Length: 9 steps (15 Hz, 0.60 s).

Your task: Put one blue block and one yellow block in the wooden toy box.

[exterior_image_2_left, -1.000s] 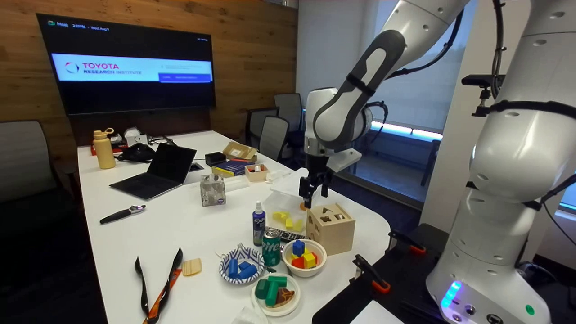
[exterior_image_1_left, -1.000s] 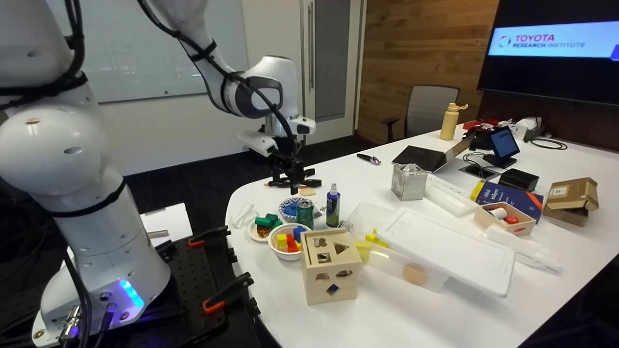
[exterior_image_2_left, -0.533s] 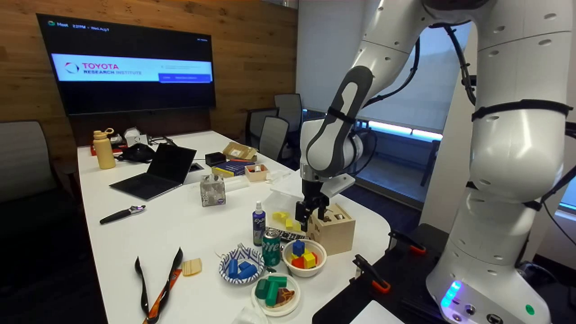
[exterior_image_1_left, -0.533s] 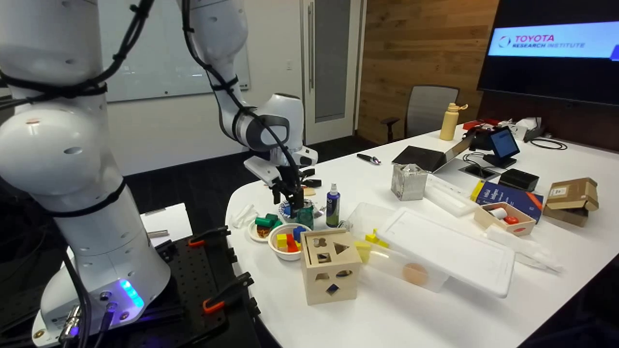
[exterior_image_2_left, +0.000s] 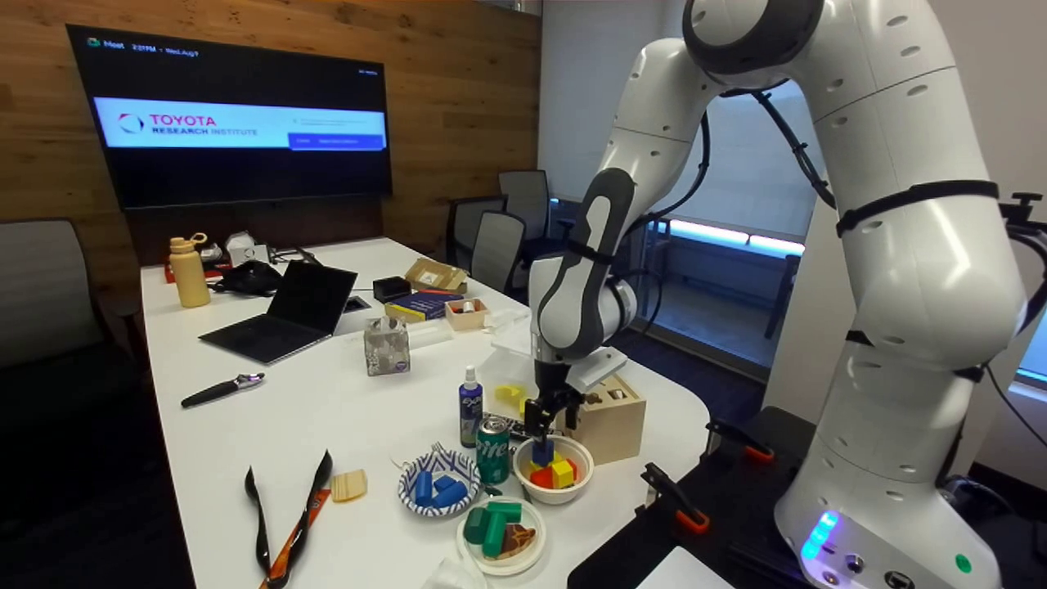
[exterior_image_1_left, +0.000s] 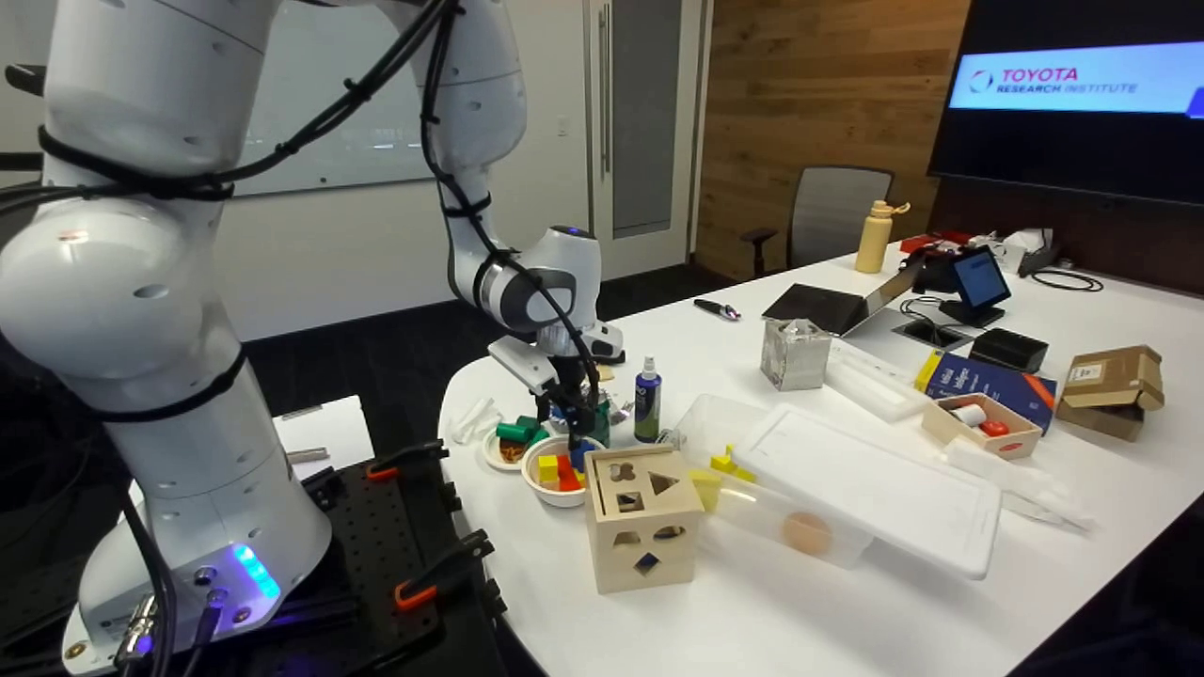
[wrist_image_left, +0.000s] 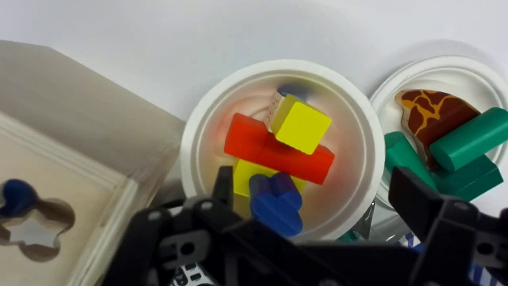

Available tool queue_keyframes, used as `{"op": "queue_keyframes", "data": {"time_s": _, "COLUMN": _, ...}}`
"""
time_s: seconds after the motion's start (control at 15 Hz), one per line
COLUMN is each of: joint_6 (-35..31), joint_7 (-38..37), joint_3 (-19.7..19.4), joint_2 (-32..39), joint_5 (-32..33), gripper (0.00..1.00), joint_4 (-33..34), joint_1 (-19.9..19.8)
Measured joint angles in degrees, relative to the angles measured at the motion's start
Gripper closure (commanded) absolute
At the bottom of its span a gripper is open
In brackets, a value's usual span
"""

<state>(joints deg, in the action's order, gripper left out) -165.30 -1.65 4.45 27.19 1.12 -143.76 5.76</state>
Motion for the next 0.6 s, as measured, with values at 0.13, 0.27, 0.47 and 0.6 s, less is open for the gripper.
{"op": "queue_keyframes", "data": {"time_s": 0.13, "joint_6": -0.97, "joint_7": 0.00, "joint_3": -0.29, "joint_2": 2.07, "joint_5": 0.07, "gripper": 0.00, "joint_4": 1.34, "joint_1": 0.52}}
{"op": "queue_keyframes", "data": {"time_s": 0.27, "joint_6": -1.81, "joint_7": 0.00, "joint_3": -1.16, "joint_2": 3.75, "joint_5": 0.29, "gripper": 0.00, "joint_4": 2.45, "joint_1": 1.42}}
{"op": "queue_keyframes", "data": {"time_s": 0.47, "joint_6": -4.19, "joint_7": 0.00, "joint_3": -3.79, "joint_2": 5.70, "joint_5": 1.17, "gripper": 0.00, "joint_4": 3.52, "joint_1": 3.65}}
{"op": "queue_keyframes", "data": {"time_s": 0.6, "joint_6": -5.77, "joint_7": 0.00, "joint_3": -5.12, "joint_2": 6.49, "joint_5": 1.58, "gripper": 0.00, "joint_4": 3.78, "joint_1": 4.92}}
